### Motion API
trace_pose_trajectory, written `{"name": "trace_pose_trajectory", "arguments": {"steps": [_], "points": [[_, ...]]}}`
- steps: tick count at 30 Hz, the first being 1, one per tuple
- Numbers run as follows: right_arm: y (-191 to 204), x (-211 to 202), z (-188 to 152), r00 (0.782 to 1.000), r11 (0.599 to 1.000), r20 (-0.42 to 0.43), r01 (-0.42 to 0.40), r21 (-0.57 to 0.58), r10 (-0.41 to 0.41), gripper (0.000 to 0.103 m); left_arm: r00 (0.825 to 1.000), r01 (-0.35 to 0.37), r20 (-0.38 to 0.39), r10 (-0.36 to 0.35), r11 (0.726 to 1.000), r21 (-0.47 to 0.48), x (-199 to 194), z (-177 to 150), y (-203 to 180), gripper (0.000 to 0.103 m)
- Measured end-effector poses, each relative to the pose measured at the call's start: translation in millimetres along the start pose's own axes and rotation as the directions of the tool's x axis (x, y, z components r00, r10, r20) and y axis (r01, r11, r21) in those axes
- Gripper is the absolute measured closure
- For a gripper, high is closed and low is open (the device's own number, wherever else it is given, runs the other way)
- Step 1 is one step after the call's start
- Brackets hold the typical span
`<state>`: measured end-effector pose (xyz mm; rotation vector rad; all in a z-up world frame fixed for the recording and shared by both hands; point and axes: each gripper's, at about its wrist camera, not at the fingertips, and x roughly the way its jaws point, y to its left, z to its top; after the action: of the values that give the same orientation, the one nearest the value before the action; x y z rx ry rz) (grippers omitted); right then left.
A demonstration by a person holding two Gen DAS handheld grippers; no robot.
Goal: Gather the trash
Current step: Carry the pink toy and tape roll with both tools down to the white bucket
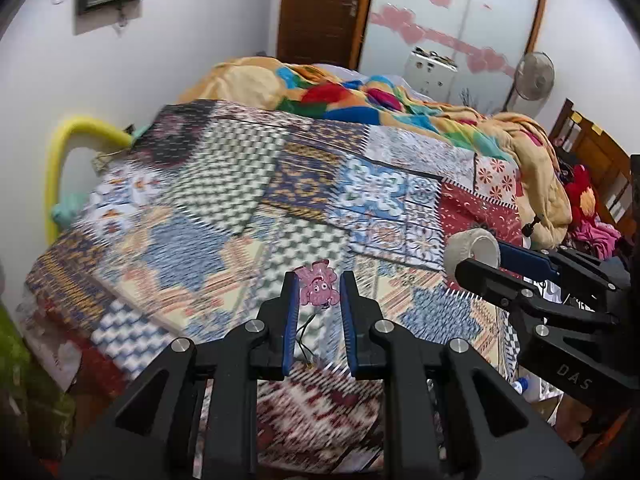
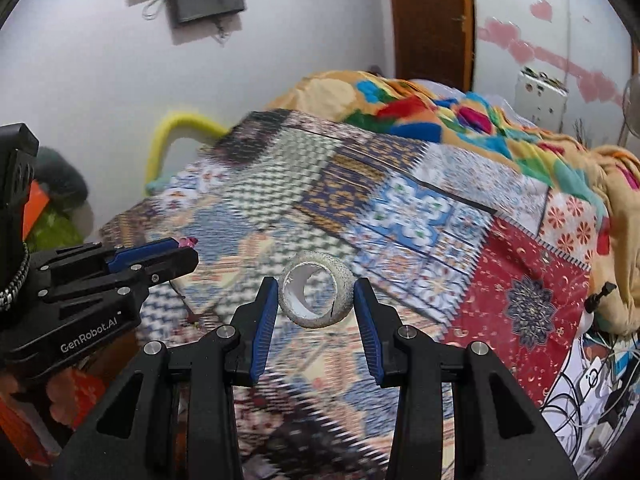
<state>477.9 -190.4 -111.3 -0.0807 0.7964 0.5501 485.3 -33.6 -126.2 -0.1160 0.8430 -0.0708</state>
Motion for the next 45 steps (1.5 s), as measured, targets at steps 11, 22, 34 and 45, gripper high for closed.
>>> {"name": "trace_pose_trajectory", "arguments": {"steps": [11, 22, 34, 45], "points": [[109.1, -34.4, -15.7, 0.993, 0.99, 0.012, -0.119, -0.081, 0.121, 0.067, 0.994, -0.099, 0.039, 0.102, 0.992, -0.084, -97.8, -59.4, 73.7, 0.084], [204.8, -11.9, -51.9, 0.969, 0.96, -0.092, -0.241, -0.144, 0.23, 0.067, 0.977, -0.212, -0.023, 0.212, 0.953, -0.218, -149.3, -138.7, 163.4, 0.084], [294.2, 56.9, -95.3, 0.921, 0.915, -0.293, -0.33, -0.231, 0.258, 0.067, 0.955, -0.281, -0.194, 0.223, 0.889, -0.363, -124.7, -228.4, 251.6, 0.084], [339.9, 153.8, -141.6, 0.832, 0.897, -0.516, -0.369, -0.244, 0.202, 0.067, 0.915, -0.29, -0.394, 0.089, 0.823, -0.488, -31.3, -300.1, 315.3, 0.084]]}}
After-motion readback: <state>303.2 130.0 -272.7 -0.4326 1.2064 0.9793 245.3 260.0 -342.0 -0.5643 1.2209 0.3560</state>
